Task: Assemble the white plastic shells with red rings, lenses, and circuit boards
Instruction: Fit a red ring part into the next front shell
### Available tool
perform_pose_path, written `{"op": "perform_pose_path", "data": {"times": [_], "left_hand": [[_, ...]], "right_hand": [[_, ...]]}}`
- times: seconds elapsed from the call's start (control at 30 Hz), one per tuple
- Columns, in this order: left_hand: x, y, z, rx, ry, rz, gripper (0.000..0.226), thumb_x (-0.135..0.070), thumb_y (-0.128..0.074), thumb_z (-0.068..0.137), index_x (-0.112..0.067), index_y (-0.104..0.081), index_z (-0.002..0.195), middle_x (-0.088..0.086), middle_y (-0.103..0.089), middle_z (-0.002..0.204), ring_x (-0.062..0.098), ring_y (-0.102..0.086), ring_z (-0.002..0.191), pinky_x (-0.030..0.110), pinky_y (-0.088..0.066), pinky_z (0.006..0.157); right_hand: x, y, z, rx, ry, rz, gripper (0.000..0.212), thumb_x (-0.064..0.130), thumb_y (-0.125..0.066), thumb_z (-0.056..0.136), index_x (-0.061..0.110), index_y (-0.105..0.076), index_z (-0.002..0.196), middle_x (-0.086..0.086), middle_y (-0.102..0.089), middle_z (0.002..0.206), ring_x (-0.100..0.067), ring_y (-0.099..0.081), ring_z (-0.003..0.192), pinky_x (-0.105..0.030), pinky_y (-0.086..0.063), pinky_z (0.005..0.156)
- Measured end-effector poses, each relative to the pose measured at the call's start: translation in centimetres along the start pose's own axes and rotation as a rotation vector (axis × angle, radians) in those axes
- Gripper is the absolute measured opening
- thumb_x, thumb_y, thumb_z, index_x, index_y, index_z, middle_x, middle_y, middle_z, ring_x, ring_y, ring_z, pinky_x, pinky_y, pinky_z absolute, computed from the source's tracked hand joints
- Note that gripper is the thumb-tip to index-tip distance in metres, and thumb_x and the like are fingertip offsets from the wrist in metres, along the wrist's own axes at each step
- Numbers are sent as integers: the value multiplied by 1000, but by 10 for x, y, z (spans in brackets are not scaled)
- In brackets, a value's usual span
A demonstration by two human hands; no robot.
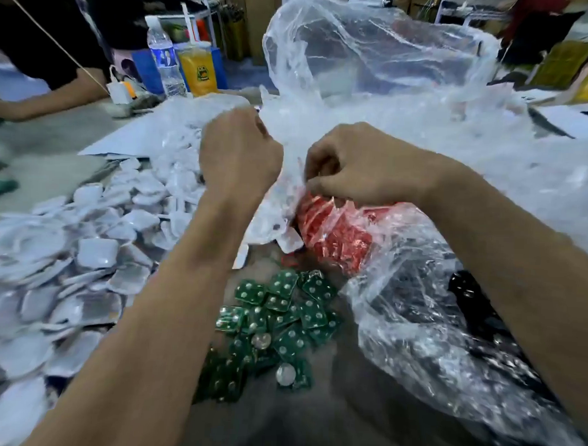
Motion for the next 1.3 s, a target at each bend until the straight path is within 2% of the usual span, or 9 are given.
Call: {"op": "perform_pose_path", "data": {"times": [0.13,0.23,0.37,0.57,0.67,0.8,1.0,1.13,1.3], "left_hand": [[56,-3,8,262,103,183,27,-12,-63,87,-8,-69,112,19,-70,113,42,-63,109,43,-53,86],[64,-17,-1,437,15,172,10,-20,-63,91,-11,-64,94,17,-67,102,43,-63,102,40,-46,73],[78,-15,0,324,76,136,17,-13,-72,85,-8,-67,101,18,-69,104,39,-64,102,38,-50,76],[82,5,11,365,177,-8,24,-7,-88,73,-11,-73,92,13,-72,100,30,-68,95,33,-56,78],[79,8,7,357,160,39,21,-7,-80,75,-1,-75,95,19,-73,98,33,-69,94,41,-59,79],[85,18,-2,184,165,-77,18,-3,-68,76,-11,-76,90,6,-71,95,22,-66,94,25,-48,72],[70,39,-9,-30,-35,-316,20,-3,-60,75,-13,-72,88,-1,-71,84,15,-65,69,28,-52,68],[42,46,-13,-231,-57,-606,22,1,-54,73,-6,-69,88,0,-70,84,10,-62,70,29,-55,67],[-8,23,-23,-69,56,-976,12,7,-64,77,-4,-62,83,0,-68,62,19,-69,58,34,-53,59]], "right_hand": [[34,-30,32,-194,137,-46,20,9,-63,93,13,-80,102,-3,-76,102,-17,-67,93,-22,-48,80],[47,-52,67,-127,137,-118,23,10,-56,99,8,-71,116,-11,-69,121,-27,-62,112,-33,-44,92],[37,-83,87,99,33,-286,18,6,-54,99,4,-62,115,-17,-60,124,-34,-60,112,-33,-40,80],[36,-95,88,56,23,-214,46,16,-60,93,12,-53,138,-16,-61,124,-36,-60,114,-33,-37,76],[47,-97,92,137,15,-234,52,23,-54,96,26,-49,148,-13,-66,127,-33,-60,103,-33,-37,74],[55,-95,96,232,-14,-92,38,32,-44,100,32,-61,134,-9,-63,137,-28,-56,110,-34,-38,83],[37,-71,81,-211,37,336,18,29,-68,97,22,-75,112,14,-66,90,-1,-61,80,-25,-45,77],[41,-47,59,-493,143,482,38,17,-72,95,16,-64,132,21,-58,98,5,-56,77,-16,-47,73],[31,-4,27,-521,120,410,17,12,-61,98,7,-76,105,-4,-74,80,-3,-61,56,-15,-45,51]]}}
Point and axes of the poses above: each hand's wrist, its own z-axis towards the middle knuckle, its own y-axis out of the back of the hand, x = y × z, the point moved 1 cm from there along z, towards the middle knuckle
